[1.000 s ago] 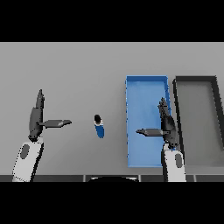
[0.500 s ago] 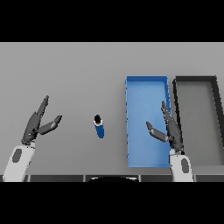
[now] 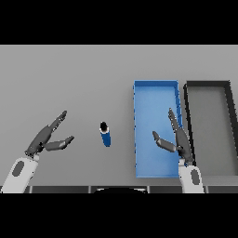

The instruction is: Pick up the blue pipe and place it into the blue bin.

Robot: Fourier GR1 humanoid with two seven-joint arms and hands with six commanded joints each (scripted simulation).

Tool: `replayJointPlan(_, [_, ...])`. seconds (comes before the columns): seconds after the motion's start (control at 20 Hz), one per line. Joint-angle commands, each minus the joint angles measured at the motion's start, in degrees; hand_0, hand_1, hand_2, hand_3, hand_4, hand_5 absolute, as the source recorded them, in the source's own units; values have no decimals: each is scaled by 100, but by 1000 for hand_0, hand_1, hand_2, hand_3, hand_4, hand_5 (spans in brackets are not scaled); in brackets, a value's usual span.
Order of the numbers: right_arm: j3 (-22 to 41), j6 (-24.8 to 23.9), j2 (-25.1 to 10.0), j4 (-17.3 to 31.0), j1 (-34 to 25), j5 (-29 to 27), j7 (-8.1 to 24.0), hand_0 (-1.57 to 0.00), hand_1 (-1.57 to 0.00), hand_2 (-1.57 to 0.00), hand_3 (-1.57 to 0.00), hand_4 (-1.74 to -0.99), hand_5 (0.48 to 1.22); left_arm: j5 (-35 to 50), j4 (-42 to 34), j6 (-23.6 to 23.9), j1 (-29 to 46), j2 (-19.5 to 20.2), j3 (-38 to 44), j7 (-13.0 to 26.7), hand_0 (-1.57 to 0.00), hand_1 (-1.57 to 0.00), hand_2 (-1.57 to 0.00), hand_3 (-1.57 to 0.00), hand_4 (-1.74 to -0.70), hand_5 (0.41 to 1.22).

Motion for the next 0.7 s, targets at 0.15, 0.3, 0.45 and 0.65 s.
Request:
replayJointPlan(0.15, [-5,34,-30,52,-40,5,-56,1,1,1,1,-1233,604,-13,-360,-290,-30,-1,-405,540,1,1,1,1,-1063,498])
replayJointPlan(0.3, [-45,36,-72,16,-63,-16,-39,1,1,1,1,-1248,612,-203,-330,-423,-96,-209,-723,600,1,1,1,1,-1091,472])
replayJointPlan(0.45, [-13,39,-28,-21,23,-16,-121,1,1,1,1,-1262,617,-463,-304,-413,-149,-456,-992,545,1,1,1,1,-1101,447])
replayJointPlan(0.65, [-38,65,-21,-107,47,-96,-45,1,1,1,1,-1272,617,-584,-32,-451,-388,-880,-1222,619,1,1,1,1,-1117,446])
